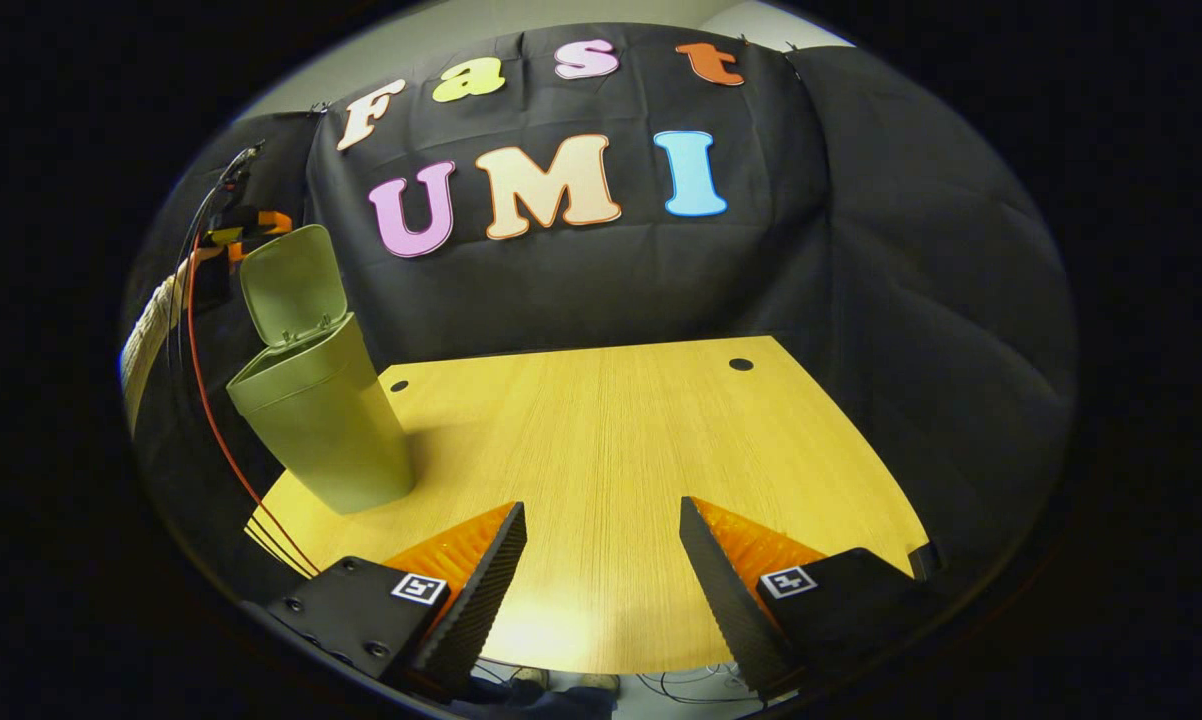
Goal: Press the lid of the desktop garbage bin to open it, pick up the crumpled paper on the desktop and throw it into the bin, then pick up the pop can on the desktop and drop it into the bin, and finally close the garbage bin lid.
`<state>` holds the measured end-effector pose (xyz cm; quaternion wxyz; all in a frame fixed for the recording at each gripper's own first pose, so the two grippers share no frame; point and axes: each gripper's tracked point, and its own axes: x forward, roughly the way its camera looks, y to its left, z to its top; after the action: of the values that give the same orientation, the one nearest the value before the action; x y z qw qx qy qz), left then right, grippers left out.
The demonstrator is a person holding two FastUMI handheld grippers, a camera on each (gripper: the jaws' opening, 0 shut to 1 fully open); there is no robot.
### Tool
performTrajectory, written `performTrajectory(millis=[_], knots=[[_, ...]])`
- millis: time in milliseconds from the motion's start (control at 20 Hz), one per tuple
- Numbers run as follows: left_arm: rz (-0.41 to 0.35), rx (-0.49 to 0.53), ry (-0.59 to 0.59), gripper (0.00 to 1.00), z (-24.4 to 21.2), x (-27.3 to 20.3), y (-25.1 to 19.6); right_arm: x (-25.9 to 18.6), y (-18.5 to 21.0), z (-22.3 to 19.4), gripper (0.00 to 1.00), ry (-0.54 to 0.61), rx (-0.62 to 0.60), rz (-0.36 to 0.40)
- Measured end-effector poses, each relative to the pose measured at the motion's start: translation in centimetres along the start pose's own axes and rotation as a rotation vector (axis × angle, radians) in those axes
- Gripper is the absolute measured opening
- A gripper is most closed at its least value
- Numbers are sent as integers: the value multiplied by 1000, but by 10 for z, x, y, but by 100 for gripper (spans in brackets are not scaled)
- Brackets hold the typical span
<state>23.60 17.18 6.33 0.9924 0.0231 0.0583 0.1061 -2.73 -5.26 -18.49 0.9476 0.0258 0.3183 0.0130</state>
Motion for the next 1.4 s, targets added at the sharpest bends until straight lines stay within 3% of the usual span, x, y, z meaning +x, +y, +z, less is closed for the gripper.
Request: performTrajectory(millis=[350,850,900,1050,1150,1400], knots=[[-32,33,-99,93,-7,-36,-16,-1,5,-6,99,10,20,22],[-61,45,-1,92,-108,-109,-46,1,19,-8,94,17,-40,73],[-69,55,5,92,-116,-115,-50,1,21,-6,99,14,-32,80],[-36,118,-5,94,-135,-120,-50,1,23,-7,95,8,-23,86],[3,161,-17,95,-145,-123,-44,1,22,-8,99,10,-27,87],[13,100,32,99,-183,-125,-48,-4,17,-10,99,9,-26,82]])
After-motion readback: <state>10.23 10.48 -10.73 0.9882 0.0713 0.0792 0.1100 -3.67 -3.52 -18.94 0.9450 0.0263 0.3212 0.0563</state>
